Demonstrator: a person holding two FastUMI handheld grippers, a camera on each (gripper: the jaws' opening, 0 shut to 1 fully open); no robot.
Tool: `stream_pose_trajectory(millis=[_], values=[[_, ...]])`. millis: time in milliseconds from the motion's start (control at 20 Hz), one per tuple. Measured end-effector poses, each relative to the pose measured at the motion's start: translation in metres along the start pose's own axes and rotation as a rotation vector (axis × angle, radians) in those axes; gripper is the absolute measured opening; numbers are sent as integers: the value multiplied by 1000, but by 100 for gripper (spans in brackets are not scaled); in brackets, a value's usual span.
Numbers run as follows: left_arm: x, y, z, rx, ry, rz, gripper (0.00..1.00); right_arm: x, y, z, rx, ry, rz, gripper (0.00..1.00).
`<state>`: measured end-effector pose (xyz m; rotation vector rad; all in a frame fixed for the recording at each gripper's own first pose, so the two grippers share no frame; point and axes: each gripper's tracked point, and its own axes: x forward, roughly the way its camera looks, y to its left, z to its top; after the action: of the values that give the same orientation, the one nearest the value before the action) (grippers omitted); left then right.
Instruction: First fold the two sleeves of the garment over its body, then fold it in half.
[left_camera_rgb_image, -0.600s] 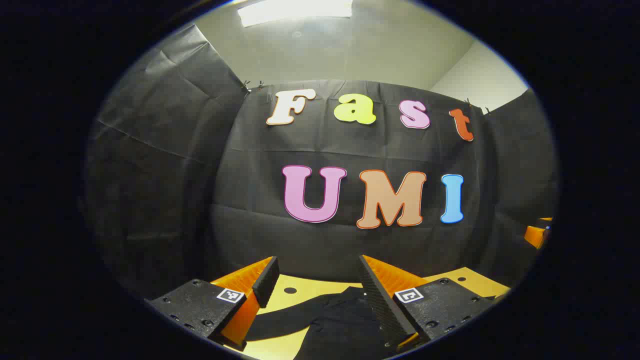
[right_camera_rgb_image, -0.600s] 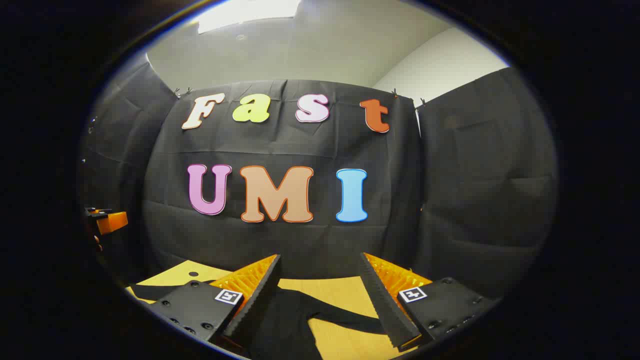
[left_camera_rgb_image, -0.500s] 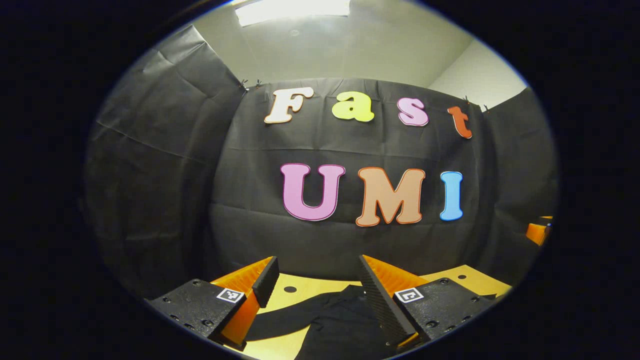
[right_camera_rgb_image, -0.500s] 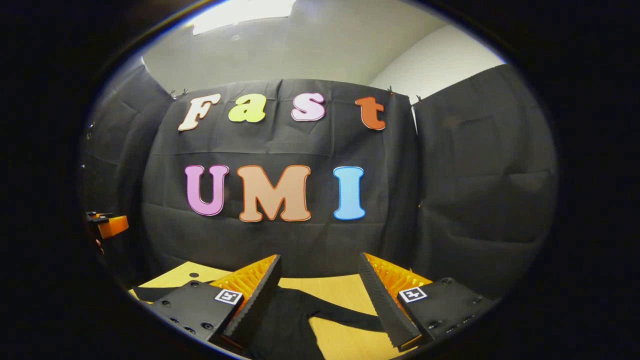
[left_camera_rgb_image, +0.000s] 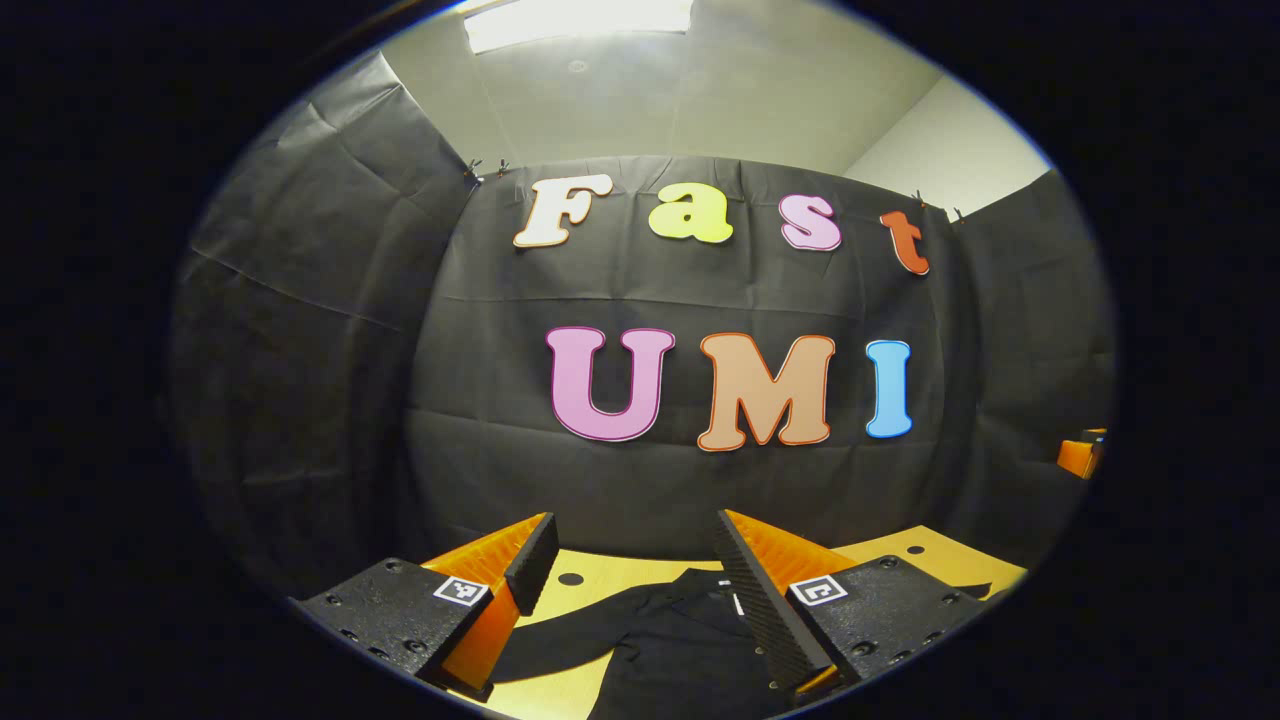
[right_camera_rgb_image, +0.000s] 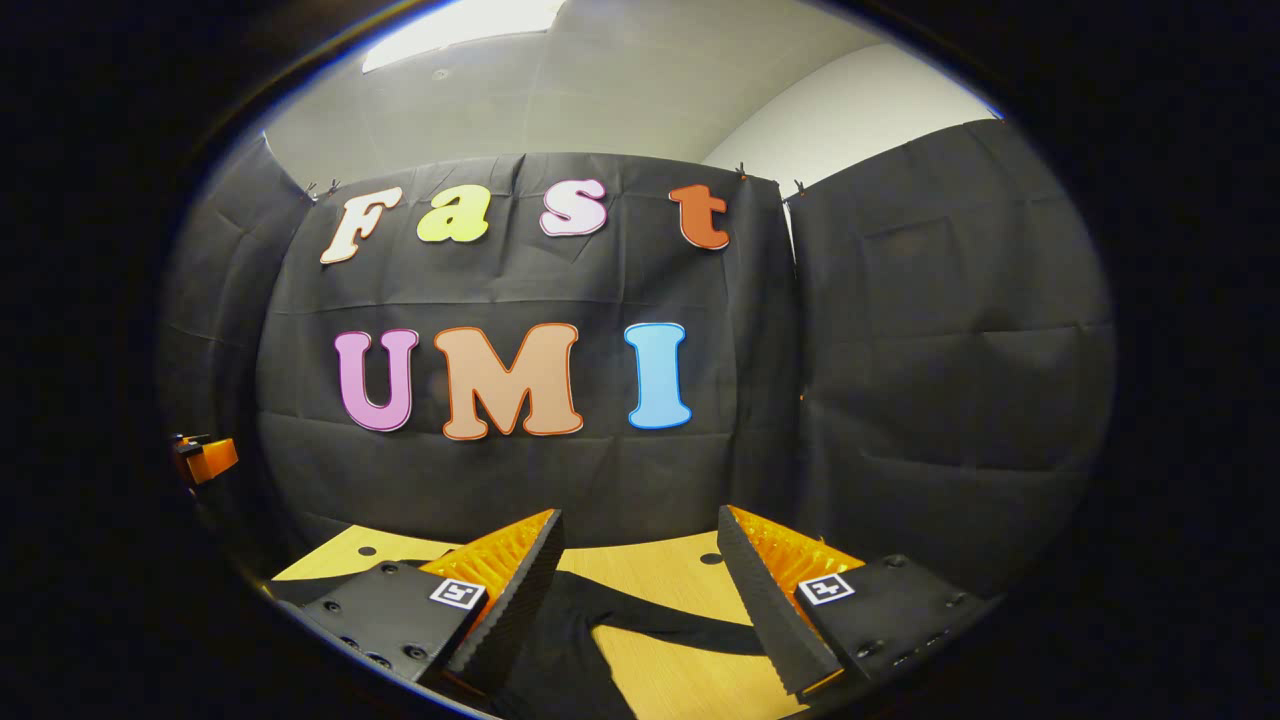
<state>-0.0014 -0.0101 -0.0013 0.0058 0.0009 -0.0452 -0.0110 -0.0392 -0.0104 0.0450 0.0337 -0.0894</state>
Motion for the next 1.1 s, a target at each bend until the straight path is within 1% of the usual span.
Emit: stream_pose_trajectory(millis=[150,200,400,450,500,600,750,800,900,1050,1100], values=[[-3,4,-3,5,4,11,92,1,4,-3,-1,8,7,96],[-3,7,-5,7,7,16,92,2,6,-6,6,17,13,98],[-5,12,-9,2,15,25,92,4,5,-9,30,30,8,96],[-5,14,-9,-5,14,29,92,4,4,-12,34,35,5,97],[-4,15,-9,-10,13,33,92,5,4,-14,36,40,5,96],[-5,21,-11,-10,15,51,92,6,4,-15,36,45,4,98],[-8,27,-11,-8,16,70,92,8,6,-15,15,41,4,96],[-9,29,-14,-10,19,74,92,9,7,-16,8,42,7,98],[-10,31,-17,-18,32,85,92,9,11,-17,3,44,23,96],[-13,33,-21,-19,44,98,92,10,17,-20,9,51,46,98],[-15,33,-22,-15,44,99,92,11,16,-21,7,52,46,96]])
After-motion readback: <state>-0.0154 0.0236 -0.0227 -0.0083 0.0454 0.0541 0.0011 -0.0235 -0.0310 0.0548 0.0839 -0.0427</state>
